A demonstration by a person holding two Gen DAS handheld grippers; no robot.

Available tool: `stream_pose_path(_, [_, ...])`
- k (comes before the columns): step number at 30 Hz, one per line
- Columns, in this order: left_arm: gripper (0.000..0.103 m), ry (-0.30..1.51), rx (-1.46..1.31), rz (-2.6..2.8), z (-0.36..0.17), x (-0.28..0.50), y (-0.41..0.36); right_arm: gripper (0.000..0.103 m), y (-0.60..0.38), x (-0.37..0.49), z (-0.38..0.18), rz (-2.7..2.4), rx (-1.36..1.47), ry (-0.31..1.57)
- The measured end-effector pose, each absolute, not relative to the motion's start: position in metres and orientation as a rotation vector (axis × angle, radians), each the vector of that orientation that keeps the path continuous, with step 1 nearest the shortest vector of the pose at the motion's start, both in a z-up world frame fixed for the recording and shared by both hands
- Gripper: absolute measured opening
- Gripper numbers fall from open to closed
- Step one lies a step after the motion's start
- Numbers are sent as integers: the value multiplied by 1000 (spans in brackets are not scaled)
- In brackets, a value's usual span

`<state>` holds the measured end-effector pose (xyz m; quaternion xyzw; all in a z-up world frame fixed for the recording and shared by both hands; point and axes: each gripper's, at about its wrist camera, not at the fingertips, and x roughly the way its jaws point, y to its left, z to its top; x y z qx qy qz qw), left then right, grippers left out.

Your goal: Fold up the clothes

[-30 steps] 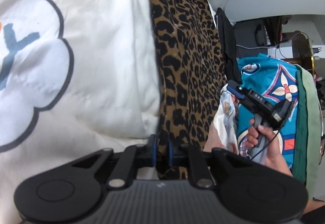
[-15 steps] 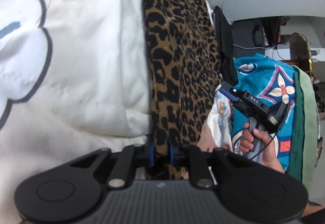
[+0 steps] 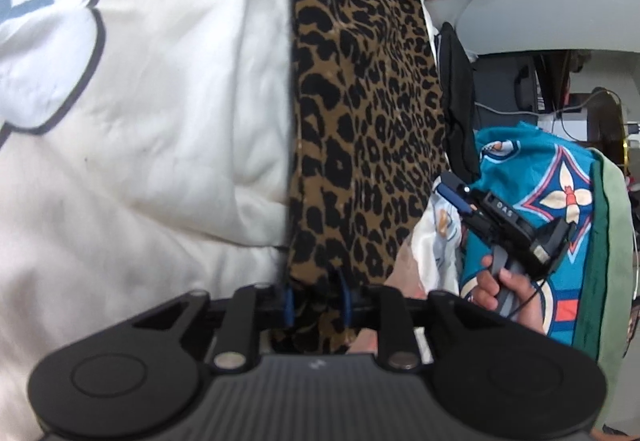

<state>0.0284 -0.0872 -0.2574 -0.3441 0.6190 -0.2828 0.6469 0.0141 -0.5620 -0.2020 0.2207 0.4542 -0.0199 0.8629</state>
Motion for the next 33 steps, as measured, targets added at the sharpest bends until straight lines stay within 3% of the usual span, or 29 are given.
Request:
stream_pose_path(2, [13, 1410, -783, -644, -257, 27, -88, 37, -563, 12, -201, -40, 463, 947])
stream_pose_path(5, [14, 1420, -797, -646, -257, 25, -90, 37, -567, 11, -202, -48, 467, 949])
stream_pose_path(13, [34, 1446, -837, -653, -258, 20, -95, 37, -569, 10, -207, -49, 469, 960])
stream_pose_path(15, [35, 1452, -847, -654, -258, 19, -97, 37, -568, 10, -206, -46, 466, 960])
stream_pose_path(33, [26, 1437, -1001, -518, -270, 6, -86, 37, -590, 13, -203, -103, 522, 919])
